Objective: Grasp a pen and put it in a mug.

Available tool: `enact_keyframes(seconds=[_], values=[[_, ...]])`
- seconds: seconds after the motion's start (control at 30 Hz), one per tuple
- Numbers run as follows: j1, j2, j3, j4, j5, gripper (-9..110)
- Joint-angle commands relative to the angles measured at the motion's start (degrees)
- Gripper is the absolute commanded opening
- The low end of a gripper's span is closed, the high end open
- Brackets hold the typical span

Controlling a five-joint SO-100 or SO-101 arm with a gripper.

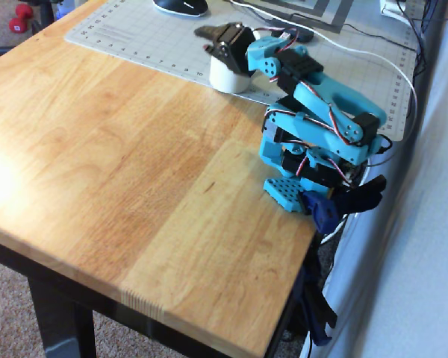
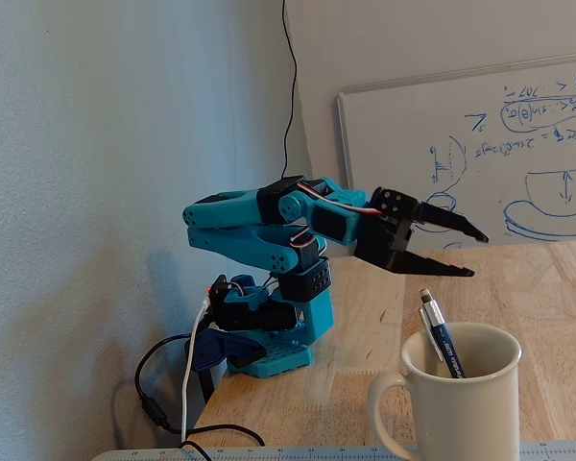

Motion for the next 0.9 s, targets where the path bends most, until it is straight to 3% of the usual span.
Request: enact_keyframes(seconds=[0.0,0.27,0.47,0.87], values=[[-5.4,0.7,1.3,0.0,5.7,9],[-14.3,0.8,4.0,0.4,20.0,4],[-21.1,2.3,2.0,14.1,32.7,4],[-23.6,18.2,1.6,43.9,33.0,4]])
